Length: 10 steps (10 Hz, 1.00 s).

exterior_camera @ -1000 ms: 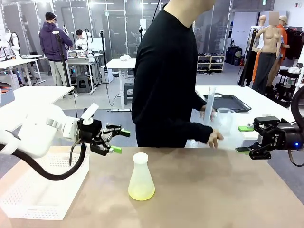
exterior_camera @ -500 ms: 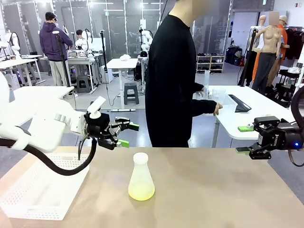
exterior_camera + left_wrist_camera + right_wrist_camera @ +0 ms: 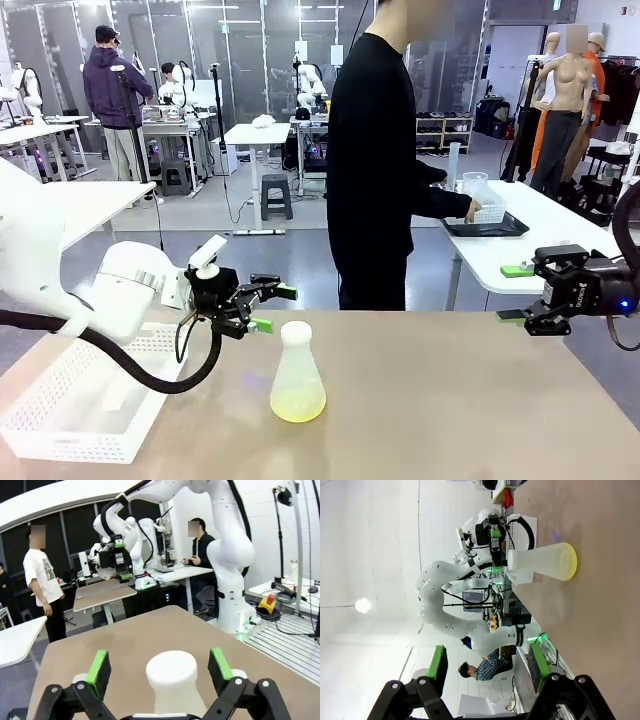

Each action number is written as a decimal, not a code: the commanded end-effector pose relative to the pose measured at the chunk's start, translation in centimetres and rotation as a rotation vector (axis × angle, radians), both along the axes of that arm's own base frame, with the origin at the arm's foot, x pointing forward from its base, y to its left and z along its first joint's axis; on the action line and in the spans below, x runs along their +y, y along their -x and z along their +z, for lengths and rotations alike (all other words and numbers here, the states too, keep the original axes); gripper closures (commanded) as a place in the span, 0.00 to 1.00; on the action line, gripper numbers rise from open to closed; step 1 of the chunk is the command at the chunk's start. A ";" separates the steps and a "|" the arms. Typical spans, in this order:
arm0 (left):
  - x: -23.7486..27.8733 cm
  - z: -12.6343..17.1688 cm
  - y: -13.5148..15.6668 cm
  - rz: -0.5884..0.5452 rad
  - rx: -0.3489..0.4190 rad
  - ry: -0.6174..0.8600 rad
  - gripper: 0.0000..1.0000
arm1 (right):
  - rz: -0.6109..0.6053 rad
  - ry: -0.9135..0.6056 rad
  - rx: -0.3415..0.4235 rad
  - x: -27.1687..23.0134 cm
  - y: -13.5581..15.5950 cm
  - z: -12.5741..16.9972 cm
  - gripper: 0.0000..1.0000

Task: Prepare the solutions needed for the experiment.
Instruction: When the human places the Big flask in the center of the table, pick up the Big flask and place it in the left Organizing basket.

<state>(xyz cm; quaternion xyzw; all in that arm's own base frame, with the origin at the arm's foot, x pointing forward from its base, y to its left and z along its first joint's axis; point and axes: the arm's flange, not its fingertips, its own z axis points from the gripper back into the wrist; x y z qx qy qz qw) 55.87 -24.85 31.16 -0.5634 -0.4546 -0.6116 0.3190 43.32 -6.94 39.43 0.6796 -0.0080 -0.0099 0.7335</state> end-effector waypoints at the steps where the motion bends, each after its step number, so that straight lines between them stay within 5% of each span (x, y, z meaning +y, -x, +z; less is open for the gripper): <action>1: 0.2 -0.3 -1.0 -0.056 -0.047 0.002 0.00 | 0.003 -0.004 -0.015 0.0 0.1 0.0 0.19; 10: -2.0 -5.0 -2.3 -0.167 0.139 -0.056 0.00 | 0.003 -0.004 -0.015 0.0 0.1 0.0 0.19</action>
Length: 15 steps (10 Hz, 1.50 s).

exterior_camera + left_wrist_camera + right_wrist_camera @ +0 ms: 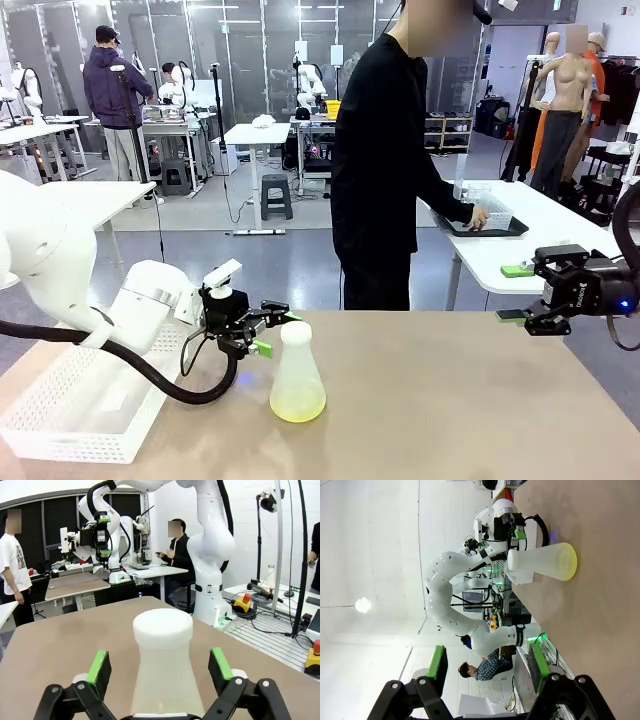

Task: Prepare the solutions needed for the experiment.
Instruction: When the human places the Big flask in the center of the table, pick up the Big flask and place it in the left Organizing basket.

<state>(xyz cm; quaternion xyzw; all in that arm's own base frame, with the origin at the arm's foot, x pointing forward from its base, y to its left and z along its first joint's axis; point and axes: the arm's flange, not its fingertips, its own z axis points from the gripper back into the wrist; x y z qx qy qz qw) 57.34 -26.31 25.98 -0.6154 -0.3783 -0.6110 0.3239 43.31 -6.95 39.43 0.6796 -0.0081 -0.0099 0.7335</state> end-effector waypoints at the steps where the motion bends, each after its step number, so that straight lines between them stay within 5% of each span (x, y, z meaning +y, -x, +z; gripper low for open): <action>1: -1.0 0.0 -0.7 -0.047 0.040 0.010 0.00 | 0.003 -0.004 -0.015 0.0 0.1 0.0 0.19; 13: -4.7 -2.3 0.7 -0.093 0.146 -0.050 0.00 | 0.003 -0.004 -0.015 0.0 0.1 0.0 0.19; 15: -4.7 -2.0 0.5 -0.118 0.125 -0.013 0.09 | 0.003 -0.004 -0.015 0.0 0.1 0.0 0.19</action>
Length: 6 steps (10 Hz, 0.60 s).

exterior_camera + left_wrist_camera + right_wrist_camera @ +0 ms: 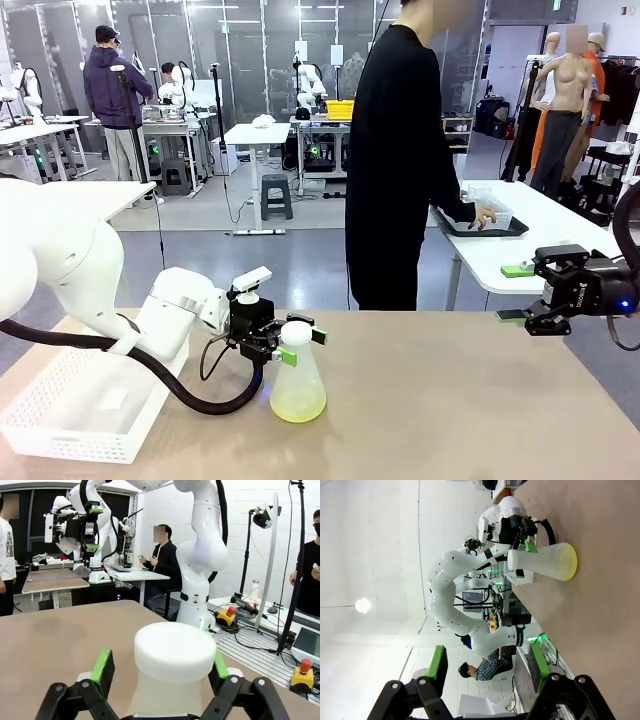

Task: Prepare the solutions needed for the experiment.
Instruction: When the human places the Big flask in the center of the table, pick up the Big flask and place it in the left Organizing basket.

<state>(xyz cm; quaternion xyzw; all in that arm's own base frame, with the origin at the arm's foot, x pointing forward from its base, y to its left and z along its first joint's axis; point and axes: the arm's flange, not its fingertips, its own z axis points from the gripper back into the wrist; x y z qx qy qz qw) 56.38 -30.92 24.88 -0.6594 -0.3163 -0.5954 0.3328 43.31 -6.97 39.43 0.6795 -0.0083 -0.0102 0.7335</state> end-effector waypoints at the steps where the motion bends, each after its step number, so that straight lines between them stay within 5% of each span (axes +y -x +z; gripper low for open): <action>1: -0.3 -0.6 -0.5 -0.035 -0.006 0.028 0.22 | 0.003 -0.004 -0.015 0.0 0.1 0.0 0.19; 6: -0.6 0.1 -0.3 -0.014 -0.021 -0.016 0.63 | 0.003 -0.004 -0.015 0.0 0.1 0.0 0.19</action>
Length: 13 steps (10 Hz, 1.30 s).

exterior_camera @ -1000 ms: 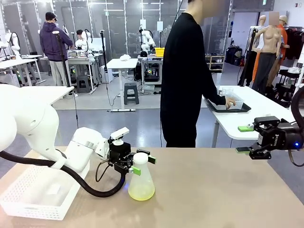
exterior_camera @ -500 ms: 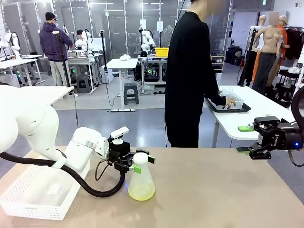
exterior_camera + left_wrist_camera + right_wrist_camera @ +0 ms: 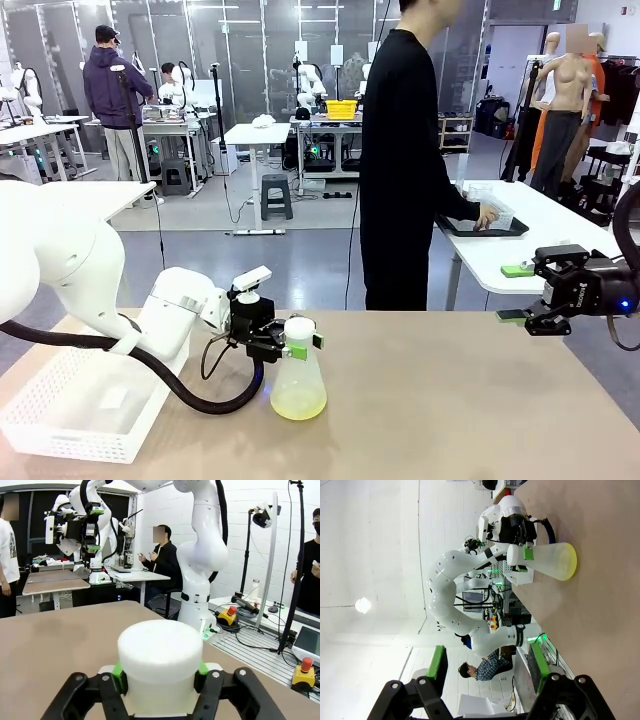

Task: Prepare the solutions needed for the experiment.
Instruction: When the human places the Big flask in the center of the table, pick up the Big flask and place it in the left Organizing basket.

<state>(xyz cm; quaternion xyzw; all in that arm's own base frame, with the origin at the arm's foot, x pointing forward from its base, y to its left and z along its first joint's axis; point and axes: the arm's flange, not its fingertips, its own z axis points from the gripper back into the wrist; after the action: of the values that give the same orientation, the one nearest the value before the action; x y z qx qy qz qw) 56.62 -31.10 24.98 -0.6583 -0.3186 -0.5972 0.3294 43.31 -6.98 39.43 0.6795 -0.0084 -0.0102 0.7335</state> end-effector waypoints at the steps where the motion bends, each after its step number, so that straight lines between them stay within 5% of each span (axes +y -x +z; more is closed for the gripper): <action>1: -0.7 0.3 0.0 -0.016 -0.018 -0.029 0.77 | 0.003 -0.004 -0.014 0.0 0.1 0.0 0.19; 4: -0.4 0.9 0.1 -0.001 -0.030 -0.028 1.00 | 0.003 -0.004 -0.014 0.0 0.1 0.0 0.19; 10: -0.3 2.6 0.3 0.002 0.000 -0.067 0.97 | 0.003 -0.004 -0.014 0.0 0.1 0.0 0.19; 13: -0.6 6.2 0.5 -0.020 -0.079 -0.083 1.00 | 0.003 -0.004 -0.014 0.0 0.1 0.0 0.19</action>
<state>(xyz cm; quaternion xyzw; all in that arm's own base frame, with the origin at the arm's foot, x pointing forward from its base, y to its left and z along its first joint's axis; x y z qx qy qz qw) 56.82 -31.76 29.06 -0.6396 -0.3056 -0.6213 0.3337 43.31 -6.98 39.43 0.6795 -0.0084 -0.0102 0.7335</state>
